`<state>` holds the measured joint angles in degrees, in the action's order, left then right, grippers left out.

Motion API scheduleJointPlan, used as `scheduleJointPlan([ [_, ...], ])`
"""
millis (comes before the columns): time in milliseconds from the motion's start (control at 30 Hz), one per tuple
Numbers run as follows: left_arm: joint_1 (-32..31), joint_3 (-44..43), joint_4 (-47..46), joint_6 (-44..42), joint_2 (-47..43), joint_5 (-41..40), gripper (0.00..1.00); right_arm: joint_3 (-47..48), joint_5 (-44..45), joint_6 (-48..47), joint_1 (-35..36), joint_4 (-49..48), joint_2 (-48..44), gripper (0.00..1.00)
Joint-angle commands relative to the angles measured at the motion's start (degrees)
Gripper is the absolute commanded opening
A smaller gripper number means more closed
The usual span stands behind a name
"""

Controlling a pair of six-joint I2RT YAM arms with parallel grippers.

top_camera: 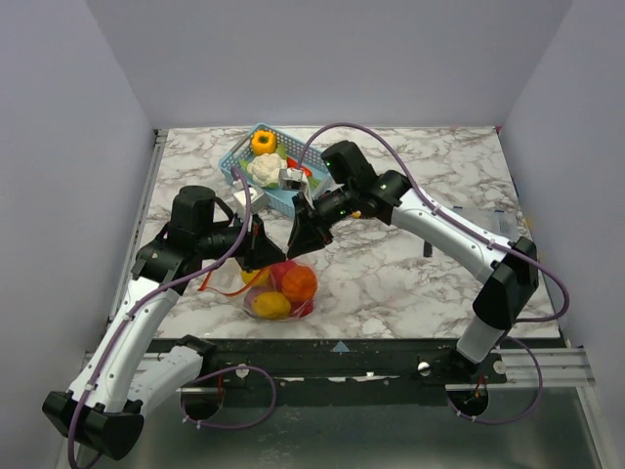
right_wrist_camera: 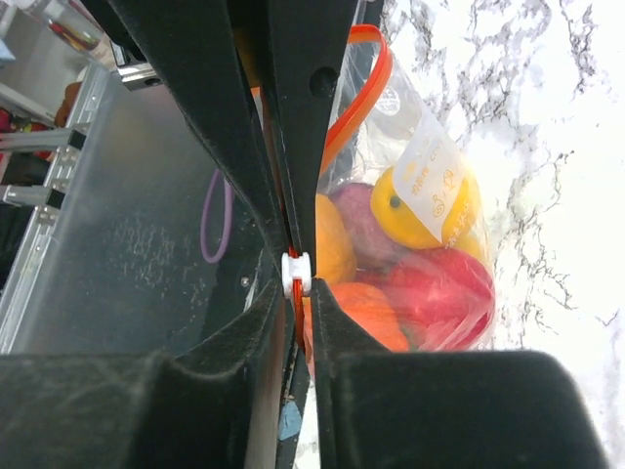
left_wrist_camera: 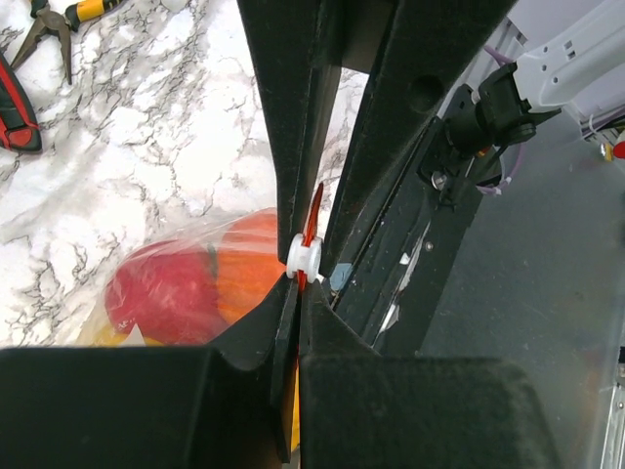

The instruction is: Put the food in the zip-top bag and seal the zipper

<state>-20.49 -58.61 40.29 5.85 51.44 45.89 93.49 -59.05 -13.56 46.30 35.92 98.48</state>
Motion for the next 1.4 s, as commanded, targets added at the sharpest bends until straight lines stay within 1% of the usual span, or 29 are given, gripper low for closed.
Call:
scheduleJointPlan([
  [0,-0.27,-0.54,-1.30,-0.77,-0.41,2.03,0.00,0.47,0.14,-2.17,0.15,3.19,0.06,0.19],
  [200,-0.34,-0.28,-1.36,-0.83,-0.37,2.10,0.00,-0.33,1.16,-2.29,-0.12,3.30,-0.86,0.29],
  [333,-0.42,-0.28,-1.32,-0.83,-0.34,1.82,0.00,-0.77,1.21,-2.04,-0.49,2.60,-1.52,0.29],
  [400,-0.42,-0.37,-1.29,-0.84,-0.35,1.89,0.00,-0.53,0.97,-1.82,-0.51,2.49,-1.36,0.25],
  [433,-0.50,-0.36,-1.23,-0.83,-0.34,1.92,0.00,-0.29,0.87,-1.77,-0.51,2.51,-1.17,0.21],
  [467,-0.47,-0.44,-1.12,-0.91,-0.29,1.93,0.00,-0.17,0.86,-1.67,-0.51,2.49,-1.04,0.16],
  [500,-0.56,-0.45,-1.14,-0.92,-0.28,1.87,0.00,0.00,1.14,-1.42,-0.50,2.24,-0.96,0.05],
  [533,-0.56,-0.45,-1.09,-0.84,-0.29,1.85,0.00,0.00,1.51,-0.90,-0.49,1.81,-0.85,0.00],
  [633,-0.60,-0.40,-1.03,-0.92,-0.36,2.09,0.00,-0.74,1.52,1.25,-0.51,-0.54,-0.68,0.00],
  [733,-0.61,-1.12,-0.78,-0.82,-0.22,2.18,0.00,-3.40,3.18,5.21,-0.49,-5.33,-1.70,0.00],
  [800,-0.59,-1.62,-0.64,-0.77,-0.36,2.12,0.25,-6.05,4.17,7.51,-0.51,-9.24,-2.89,0.00],
  [867,-0.61,-1.68,-1.62,-0.54,-0.95,2.10,0.42,-7.62,4.34,8.47,-0.51,-11.68,-3.82,0.00],
  [900,-0.64,-1.66,-2.42,-0.28,-1.16,1.91,0.48,-7.91,4.44,8.71,-0.51,-12.20,-4.07,0.00],
  [933,-0.60,-1.67,-3.01,0.06,-1.30,1.98,0.52,-8.03,4.43,8.69,-0.49,-12.35,-4.28,0.00],
  [1000,-0.57,-2.04,-4.17,0.42,-1.05,2.13,0.56,-8.08,4.31,8.65,-0.51,-12.50,-4.42,0.00],
  [1100,-0.61,-2.71,-4.88,1.22,0.15,2.72,0.56,-8.18,4.25,8.55,-0.47,-12.58,-4.58,0.00],
  [1167,-0.65,-3.10,-4.85,1.40,1.12,2.75,0.51,-8.17,4.10,8.64,-0.49,-12.63,-4.69,0.00],
  [1233,-0.58,-3.13,-4.91,1.45,1.80,2.64,0.49,-8.32,4.03,8.65,-0.51,-12.72,-4.83,0.00],
  [1267,-0.62,-3.07,-5.05,1.60,1.98,2.60,0.47,-8.39,4.02,8.64,-0.47,-12.72,-4.87,0.00],
  [1367,-0.66,-2.91,-5.24,1.62,2.17,3.41,0.36,-8.64,4.28,8.64,-0.51,-12.94,-5.19,0.00],
])
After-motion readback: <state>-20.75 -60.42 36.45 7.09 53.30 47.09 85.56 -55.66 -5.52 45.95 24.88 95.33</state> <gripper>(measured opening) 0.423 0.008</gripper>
